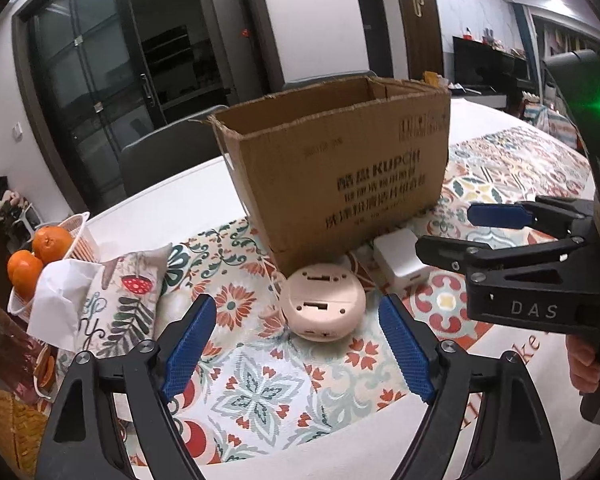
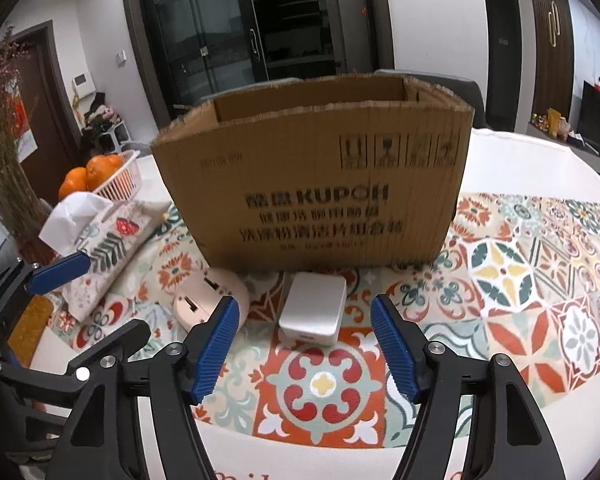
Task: Organize rigid objects
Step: 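Withdraw both tools toward the pink case and white plug, then close the left tool on the pink round case while the right tool grasps the white plug, then carry the pink case and the white plug over the box with both tools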
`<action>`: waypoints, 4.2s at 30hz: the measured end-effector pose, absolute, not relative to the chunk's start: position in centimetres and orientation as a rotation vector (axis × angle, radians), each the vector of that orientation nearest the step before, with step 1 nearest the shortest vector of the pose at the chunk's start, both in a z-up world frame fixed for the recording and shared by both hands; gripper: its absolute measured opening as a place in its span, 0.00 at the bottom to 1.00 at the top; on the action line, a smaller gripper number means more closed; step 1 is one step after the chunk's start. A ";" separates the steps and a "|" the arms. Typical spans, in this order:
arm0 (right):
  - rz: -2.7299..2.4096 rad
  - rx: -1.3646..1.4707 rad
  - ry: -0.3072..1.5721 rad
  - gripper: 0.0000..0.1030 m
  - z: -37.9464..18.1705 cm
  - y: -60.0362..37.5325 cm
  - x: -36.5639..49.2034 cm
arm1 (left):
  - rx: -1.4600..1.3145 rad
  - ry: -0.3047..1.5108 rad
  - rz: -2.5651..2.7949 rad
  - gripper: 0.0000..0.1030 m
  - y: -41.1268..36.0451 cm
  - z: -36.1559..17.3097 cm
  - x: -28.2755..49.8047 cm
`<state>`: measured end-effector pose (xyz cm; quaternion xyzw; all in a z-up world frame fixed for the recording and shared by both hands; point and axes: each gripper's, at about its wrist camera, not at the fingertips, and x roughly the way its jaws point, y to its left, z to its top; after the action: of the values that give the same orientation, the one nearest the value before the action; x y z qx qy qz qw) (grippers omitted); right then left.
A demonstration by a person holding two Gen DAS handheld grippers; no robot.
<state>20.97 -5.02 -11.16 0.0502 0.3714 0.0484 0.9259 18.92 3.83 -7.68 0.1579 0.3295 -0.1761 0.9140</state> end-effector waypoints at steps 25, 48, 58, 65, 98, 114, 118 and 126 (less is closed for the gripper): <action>0.068 0.131 0.862 0.67 -16.1 -4.7 25.2 | 0.314 0.757 -0.481 0.85 3.2 -13.1 23.3; 0.077 0.078 0.894 0.46 -17.1 -4.4 28.3 | 0.306 0.775 -0.441 0.72 1.7 -14.0 25.7; 0.077 0.073 0.865 0.46 -16.5 -5.2 26.2 | 0.238 0.775 -0.383 0.72 2.2 -12.6 24.1; 0.068 0.082 0.819 0.46 -14.2 -6.2 24.3 | 0.176 0.738 -0.315 0.72 2.3 -10.2 22.1; 0.065 0.041 0.531 0.46 -2.1 -8.4 17.0 | 0.035 0.539 -0.167 0.72 2.3 0.7 17.7; 0.069 0.019 0.430 0.46 1.9 -8.3 17.8 | 0.026 0.454 -0.179 0.72 2.0 4.1 19.4; 0.068 0.018 0.412 0.46 2.5 -8.4 18.3 | 0.036 0.439 -0.179 0.72 1.6 4.9 20.0; 0.067 0.012 0.388 0.46 3.5 -8.7 19.8 | 0.051 0.425 -0.173 0.72 1.1 6.1 22.1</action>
<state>19.79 -8.69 3.48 0.0059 0.1926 0.0332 0.9807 22.12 1.09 6.12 0.0251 0.2107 -0.0859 0.9734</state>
